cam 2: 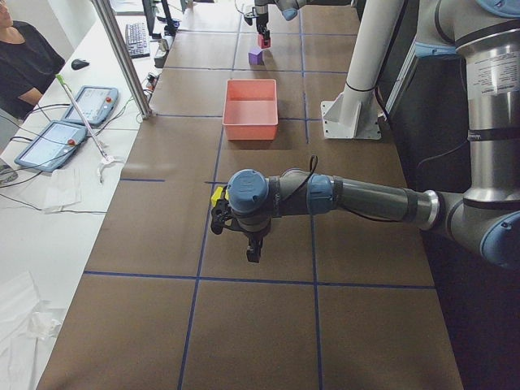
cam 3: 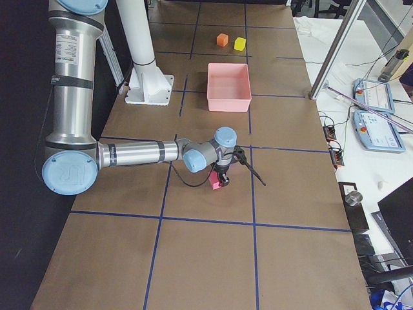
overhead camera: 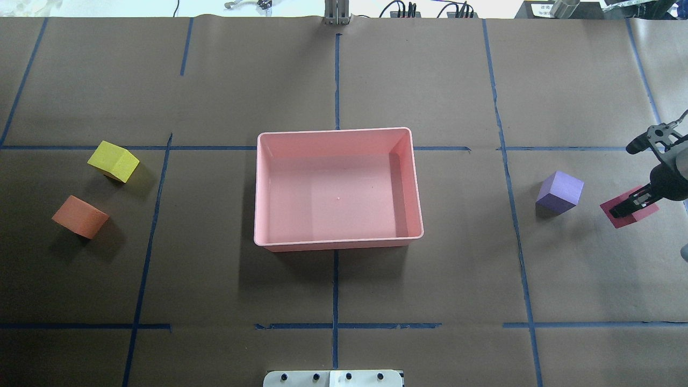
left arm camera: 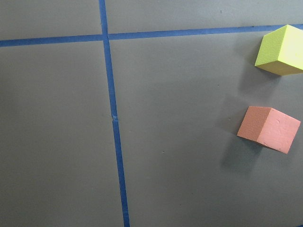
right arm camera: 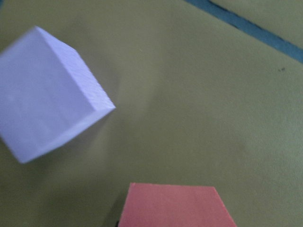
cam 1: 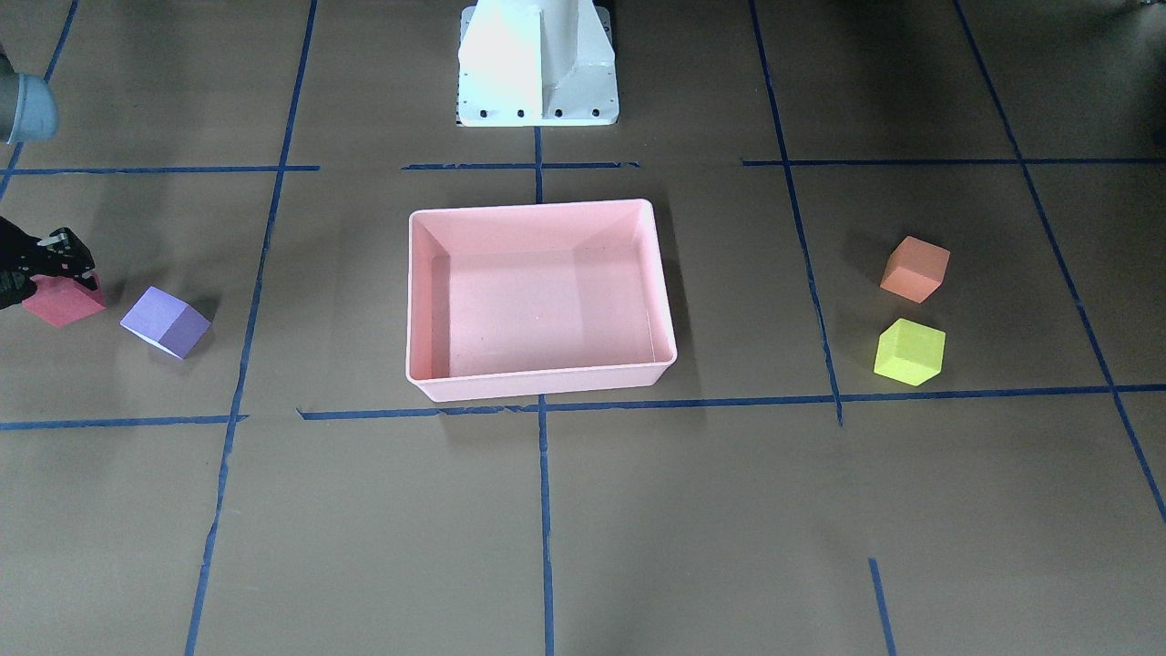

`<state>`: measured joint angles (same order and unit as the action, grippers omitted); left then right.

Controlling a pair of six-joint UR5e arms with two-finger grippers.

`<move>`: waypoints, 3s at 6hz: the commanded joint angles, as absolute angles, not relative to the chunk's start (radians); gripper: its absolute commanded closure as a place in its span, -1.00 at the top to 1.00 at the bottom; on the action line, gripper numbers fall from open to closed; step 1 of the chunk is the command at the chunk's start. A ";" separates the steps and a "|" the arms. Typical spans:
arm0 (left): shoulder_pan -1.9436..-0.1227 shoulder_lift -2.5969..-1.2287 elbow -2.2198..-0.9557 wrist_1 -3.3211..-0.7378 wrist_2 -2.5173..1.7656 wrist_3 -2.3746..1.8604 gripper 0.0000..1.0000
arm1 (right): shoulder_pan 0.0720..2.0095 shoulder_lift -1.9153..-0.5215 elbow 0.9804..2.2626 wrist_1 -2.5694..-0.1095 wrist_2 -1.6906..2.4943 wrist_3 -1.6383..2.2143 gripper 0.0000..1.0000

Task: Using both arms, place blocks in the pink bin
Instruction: 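Lower the right gripper onto the red cube and grasp it, then carry the red cube with the right gripper into the pink bin and release, then grasp the orange cube with the left gripper while the right withdraws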

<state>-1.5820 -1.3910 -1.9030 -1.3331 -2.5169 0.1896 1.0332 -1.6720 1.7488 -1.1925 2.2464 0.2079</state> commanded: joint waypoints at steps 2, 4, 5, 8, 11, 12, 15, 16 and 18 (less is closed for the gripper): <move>-1.582 -1.384 -1.856 -1.338 -2.519 0.198 1.00 | 0.988 -1.582 2.078 -1.390 2.282 0.455 -0.98; -1.582 -1.382 -1.853 -1.385 -2.551 0.195 1.00 | 0.757 -1.298 2.038 -1.455 2.267 0.785 -1.00; -1.582 -1.382 -1.853 -1.387 -2.553 0.195 1.00 | 0.653 -1.158 1.985 -1.479 2.170 0.959 -1.00; -1.571 -1.385 -1.852 -1.449 -2.625 0.192 1.00 | 0.562 -0.922 1.745 -1.436 2.062 1.222 0.18; -1.366 -1.399 -1.845 -1.700 -2.609 -0.030 1.00 | 0.558 -0.964 1.800 -1.379 2.016 1.276 1.00; -1.305 -1.397 -1.844 -1.899 -2.486 -0.175 1.00 | 0.601 -1.058 1.889 -1.379 2.061 1.275 1.00; -0.936 -1.410 -1.841 -2.123 -2.151 -0.516 1.00 | 0.686 -1.210 2.018 -1.376 2.128 1.272 1.00; -0.892 -1.436 -1.836 -2.122 -2.146 -0.563 1.00 | 0.684 -1.229 2.023 -1.373 2.125 1.272 1.00; -0.813 -1.488 -1.783 -2.120 -2.029 -0.587 1.00 | 0.684 -1.233 2.023 -1.373 2.121 1.272 1.00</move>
